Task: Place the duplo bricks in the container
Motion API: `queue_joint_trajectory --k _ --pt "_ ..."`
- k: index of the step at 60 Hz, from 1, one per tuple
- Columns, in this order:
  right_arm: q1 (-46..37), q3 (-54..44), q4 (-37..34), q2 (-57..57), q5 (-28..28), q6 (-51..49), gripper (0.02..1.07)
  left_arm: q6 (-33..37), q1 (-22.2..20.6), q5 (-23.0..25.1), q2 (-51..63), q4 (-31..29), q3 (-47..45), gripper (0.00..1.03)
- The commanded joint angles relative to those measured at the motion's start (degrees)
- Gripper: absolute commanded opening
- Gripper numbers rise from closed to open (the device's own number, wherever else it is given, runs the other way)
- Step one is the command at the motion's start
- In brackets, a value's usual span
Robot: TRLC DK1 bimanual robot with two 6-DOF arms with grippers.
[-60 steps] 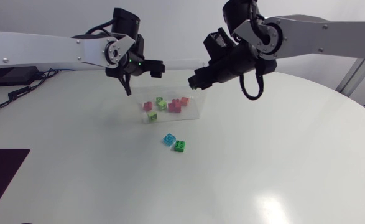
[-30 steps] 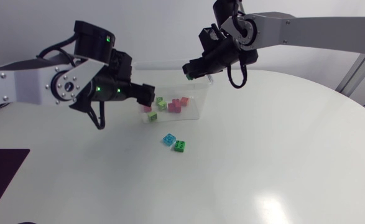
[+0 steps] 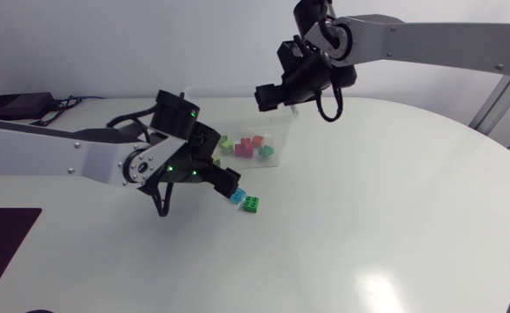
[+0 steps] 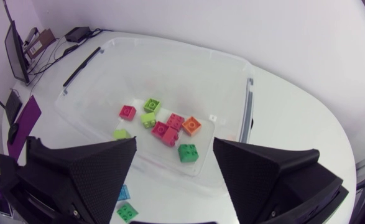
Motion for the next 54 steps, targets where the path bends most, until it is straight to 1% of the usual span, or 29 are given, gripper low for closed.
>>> queue_joint_trajectory --k 1,8,14,22,26,32,41,54 --pt "0.20 -6.20 1.56 -6.69 0.35 -0.08 1.03 1.93 -0.34 1.05 4.03 0.82 1.42 0.99" --pt "0.64 -14.81 2.71 -13.63 -0.18 -1.22 1.03 2.73 -0.17 1.93 7.64 0.47 3.97 0.99" --pt "1.78 -21.67 3.06 -18.73 -0.89 -2.19 1.03 2.90 -0.26 2.37 9.83 -1.03 6.34 0.98" --pt "2.49 -29.49 3.23 -23.47 -2.99 -2.80 1.03 3.43 -0.61 2.46 12.65 -4.37 10.39 0.98" --pt "2.66 -33.80 4.46 -25.58 -3.61 -2.80 1.03 3.96 -0.87 2.46 14.14 -6.92 12.58 0.98" --pt "2.57 -39.07 6.22 -27.60 -4.40 -3.07 1.03 4.57 -1.05 2.54 15.64 -9.20 14.43 0.98" --pt "1.87 -43.64 7.63 -29.45 -5.90 -3.42 1.03 5.19 -1.75 2.63 16.95 -12.54 16.19 0.96" --pt "1.78 -48.04 8.24 -31.38 -7.48 -3.68 1.03 6.07 -1.49 2.63 18.54 -14.83 18.38 0.92"
